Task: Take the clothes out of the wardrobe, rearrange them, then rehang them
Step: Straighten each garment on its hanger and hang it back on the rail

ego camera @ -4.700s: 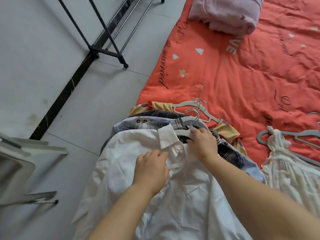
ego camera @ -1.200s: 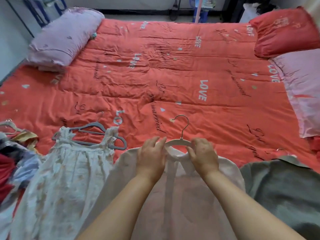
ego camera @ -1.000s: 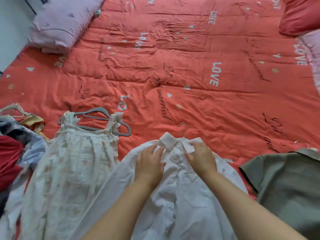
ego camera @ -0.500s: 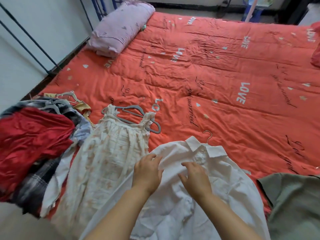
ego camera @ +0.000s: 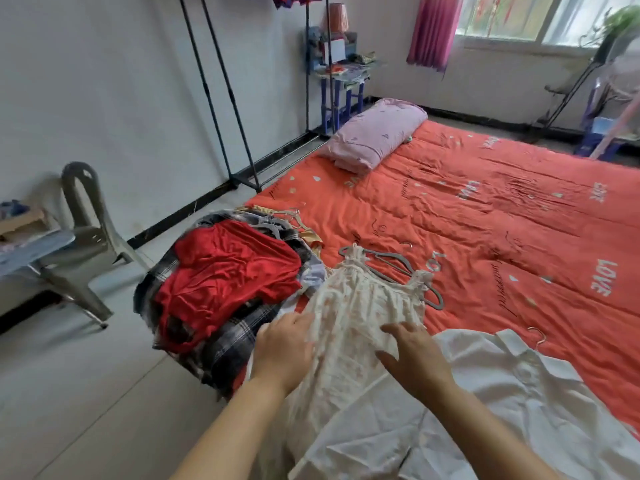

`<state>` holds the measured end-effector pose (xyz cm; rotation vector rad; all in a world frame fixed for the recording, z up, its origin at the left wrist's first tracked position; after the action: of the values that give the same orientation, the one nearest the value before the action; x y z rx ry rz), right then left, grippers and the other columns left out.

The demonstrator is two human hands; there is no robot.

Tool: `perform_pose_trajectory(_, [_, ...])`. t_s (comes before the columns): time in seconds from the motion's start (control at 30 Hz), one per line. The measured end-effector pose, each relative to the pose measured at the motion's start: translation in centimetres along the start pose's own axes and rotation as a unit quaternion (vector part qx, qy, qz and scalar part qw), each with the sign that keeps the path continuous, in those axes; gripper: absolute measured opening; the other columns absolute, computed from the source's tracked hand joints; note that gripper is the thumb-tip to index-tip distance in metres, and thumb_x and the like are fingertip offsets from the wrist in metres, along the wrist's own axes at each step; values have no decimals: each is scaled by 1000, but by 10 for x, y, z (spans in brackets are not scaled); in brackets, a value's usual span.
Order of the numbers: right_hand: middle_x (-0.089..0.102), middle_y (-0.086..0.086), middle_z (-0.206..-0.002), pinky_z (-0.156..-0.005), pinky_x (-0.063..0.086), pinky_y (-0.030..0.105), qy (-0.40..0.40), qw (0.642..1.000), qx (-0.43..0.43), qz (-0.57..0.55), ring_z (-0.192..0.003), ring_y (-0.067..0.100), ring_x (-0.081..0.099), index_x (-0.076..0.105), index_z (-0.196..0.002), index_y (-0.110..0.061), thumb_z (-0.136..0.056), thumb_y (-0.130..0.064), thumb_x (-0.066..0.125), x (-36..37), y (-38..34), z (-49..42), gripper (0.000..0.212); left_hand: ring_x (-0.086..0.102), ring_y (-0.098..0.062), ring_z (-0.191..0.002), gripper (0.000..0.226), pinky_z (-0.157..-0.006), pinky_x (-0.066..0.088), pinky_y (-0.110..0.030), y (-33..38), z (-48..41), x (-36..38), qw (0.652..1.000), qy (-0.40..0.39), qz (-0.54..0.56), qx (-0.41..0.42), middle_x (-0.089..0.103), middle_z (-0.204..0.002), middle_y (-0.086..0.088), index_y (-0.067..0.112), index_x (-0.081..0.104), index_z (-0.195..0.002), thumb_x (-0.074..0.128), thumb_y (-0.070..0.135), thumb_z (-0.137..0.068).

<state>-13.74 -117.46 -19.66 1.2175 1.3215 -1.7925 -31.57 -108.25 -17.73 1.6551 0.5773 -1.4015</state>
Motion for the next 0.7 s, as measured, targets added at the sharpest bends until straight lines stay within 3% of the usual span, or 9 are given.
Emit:
perform_pose_trajectory(0.13, [48,-3,-133,-98,36,26,-4,1000,-13,12,-122,16,46,46,-133,-25,-89,-42,56,27,-92,-10,48,43,-15,-122,50,-99,30,-31,-93,18,-41,1000,9,-27,-4,49,-131,7,29,36,-141,47,35,-93])
perform_pose_trajectory(0.33, [48,-2,-132,-96,39,25,-26,999,-32,33,-120,15,48,46,-133,-25,-90,-41,55,56,-189,-36,47,44,-16,-121,52,-98,33,-31,-199,19,-92,998,19,-48,-34,49,-131,6,28,34,-142,48,39,-93])
perform_pose_trajectory(0.7, [50,-2,-127,-97,40,27,-45,998,-46,13,-116,16,49,48,-132,-24,-89,-38,57,111,-262,-190,46,42,-15,-126,52,-102,32,-32,-321,-88,-115,996,-1,-70,-55,47,-136,6,27,36,-142,47,41,-93])
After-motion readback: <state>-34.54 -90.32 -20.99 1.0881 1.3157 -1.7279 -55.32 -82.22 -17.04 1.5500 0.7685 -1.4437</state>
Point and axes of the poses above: each hand's wrist, its own z-axis away from the middle knuckle, its own x-axis out of the palm, y = z × x, the point moved 6 cm from there along -z, towards the middle knuckle
